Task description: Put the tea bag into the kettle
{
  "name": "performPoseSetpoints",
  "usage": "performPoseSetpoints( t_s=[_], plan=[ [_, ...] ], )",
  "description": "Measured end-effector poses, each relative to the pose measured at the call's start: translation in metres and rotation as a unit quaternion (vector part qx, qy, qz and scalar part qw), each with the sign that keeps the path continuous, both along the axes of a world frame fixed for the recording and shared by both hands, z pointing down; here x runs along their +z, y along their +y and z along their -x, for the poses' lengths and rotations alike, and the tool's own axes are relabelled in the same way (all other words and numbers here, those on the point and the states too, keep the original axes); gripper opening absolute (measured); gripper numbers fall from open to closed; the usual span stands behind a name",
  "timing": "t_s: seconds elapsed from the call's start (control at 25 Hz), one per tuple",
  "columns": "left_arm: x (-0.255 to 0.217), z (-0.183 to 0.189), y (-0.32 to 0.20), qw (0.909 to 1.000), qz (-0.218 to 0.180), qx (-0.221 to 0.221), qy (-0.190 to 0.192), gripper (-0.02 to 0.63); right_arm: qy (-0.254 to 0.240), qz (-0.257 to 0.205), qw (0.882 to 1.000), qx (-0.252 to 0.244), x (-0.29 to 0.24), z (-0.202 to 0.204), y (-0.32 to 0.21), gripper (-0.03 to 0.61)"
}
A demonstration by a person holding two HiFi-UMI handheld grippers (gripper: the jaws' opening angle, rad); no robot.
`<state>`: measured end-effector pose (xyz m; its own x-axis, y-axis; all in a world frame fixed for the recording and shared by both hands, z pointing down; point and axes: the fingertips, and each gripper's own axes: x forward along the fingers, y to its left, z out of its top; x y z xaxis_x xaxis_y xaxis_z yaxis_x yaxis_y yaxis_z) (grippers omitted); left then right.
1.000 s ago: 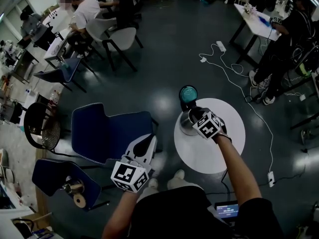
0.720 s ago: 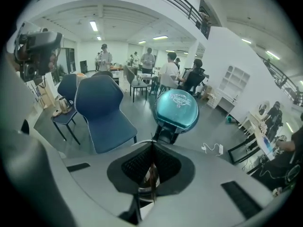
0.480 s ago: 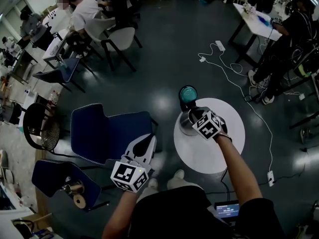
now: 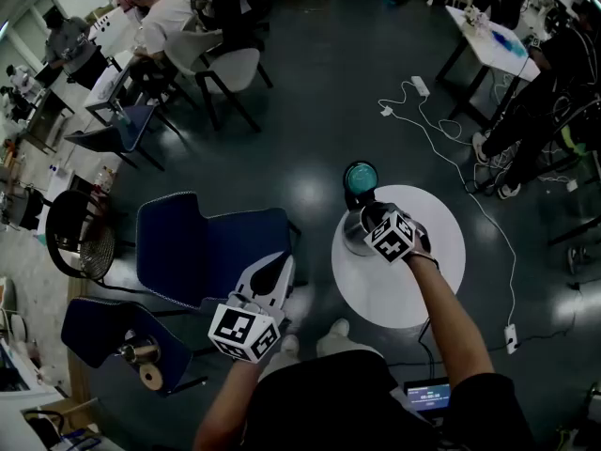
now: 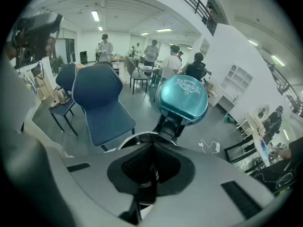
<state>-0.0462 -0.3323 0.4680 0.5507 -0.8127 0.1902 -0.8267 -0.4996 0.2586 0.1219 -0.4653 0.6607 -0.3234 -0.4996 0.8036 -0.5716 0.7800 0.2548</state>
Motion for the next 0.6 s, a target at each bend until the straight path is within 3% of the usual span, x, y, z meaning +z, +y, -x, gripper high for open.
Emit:
performPoseSetpoints(
  t_s=[0.6],
  plan=[
    [0.0028,-0.0023,-0.0015,1.0,0.003,0.006,0.006,0.015,0.001,-0.016,1.0,-0.013,-0.0052,0.0005,0.0025,0.021]
  ],
)
